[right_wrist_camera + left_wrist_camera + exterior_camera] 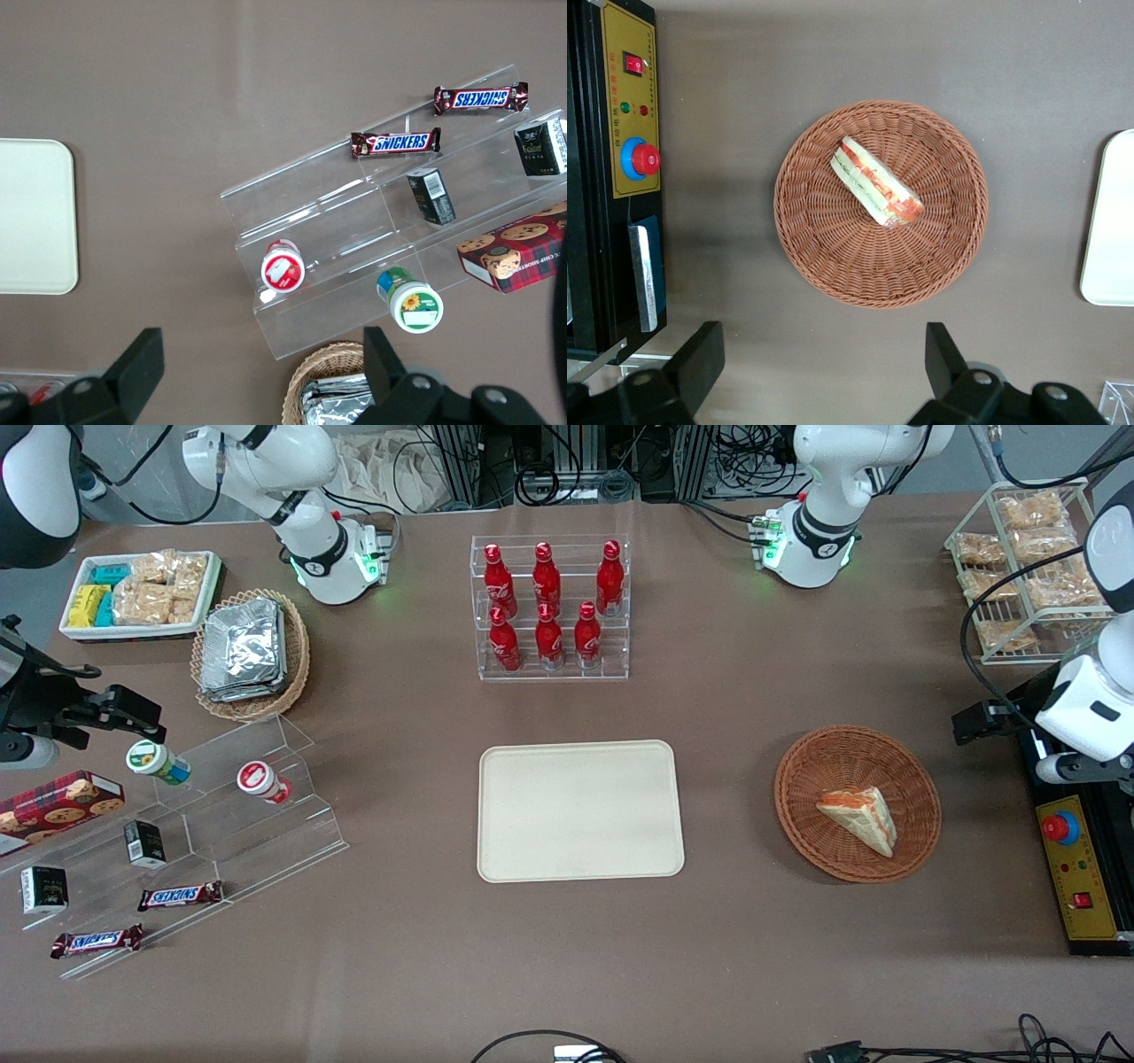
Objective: Place sandwich from basket to tray
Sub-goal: 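Move the left gripper over the wrapped sandwich in the wicker basket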
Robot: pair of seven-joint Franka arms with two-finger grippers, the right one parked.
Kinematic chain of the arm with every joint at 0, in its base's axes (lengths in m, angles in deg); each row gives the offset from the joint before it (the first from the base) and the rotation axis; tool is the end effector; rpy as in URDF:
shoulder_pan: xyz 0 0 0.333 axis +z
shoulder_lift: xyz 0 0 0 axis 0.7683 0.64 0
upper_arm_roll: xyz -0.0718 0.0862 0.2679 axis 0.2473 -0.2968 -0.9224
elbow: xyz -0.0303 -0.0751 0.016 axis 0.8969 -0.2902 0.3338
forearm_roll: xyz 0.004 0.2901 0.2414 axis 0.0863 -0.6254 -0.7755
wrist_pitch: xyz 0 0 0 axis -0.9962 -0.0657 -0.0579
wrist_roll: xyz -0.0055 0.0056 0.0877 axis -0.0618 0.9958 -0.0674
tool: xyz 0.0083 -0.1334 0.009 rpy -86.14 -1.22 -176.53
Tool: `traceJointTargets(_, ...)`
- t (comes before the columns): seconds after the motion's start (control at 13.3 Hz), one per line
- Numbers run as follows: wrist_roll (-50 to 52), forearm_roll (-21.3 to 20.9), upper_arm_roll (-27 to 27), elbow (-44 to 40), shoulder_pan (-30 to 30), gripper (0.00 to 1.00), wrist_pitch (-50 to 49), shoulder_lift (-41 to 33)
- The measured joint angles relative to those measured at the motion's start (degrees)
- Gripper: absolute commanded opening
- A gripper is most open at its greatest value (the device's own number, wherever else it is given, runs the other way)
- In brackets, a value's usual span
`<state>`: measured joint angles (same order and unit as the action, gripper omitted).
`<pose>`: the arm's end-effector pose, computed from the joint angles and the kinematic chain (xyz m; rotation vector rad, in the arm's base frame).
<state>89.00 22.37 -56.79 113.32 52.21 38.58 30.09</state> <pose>0.5726 0.0010 0.5011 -3.0680 -0.0575 0.1167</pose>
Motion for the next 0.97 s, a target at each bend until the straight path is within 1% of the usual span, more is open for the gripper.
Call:
traceJointTargets(0.45,0.0,0.0,0.0,-0.1,0.0,1.00,0.1,1.0)
traceJointTargets(0.67,0.6,0.0,0.0,-0.1,0.0,1.00,0.3,3.1)
traceJointTargets(0.82,5.1,0.0,-0.1,-0.1,0.1,1.00,1.3,5.5)
traceJointTargets(0.97,12.7,0.0,-0.1,0.1,0.2,1.00,2.6,8.1)
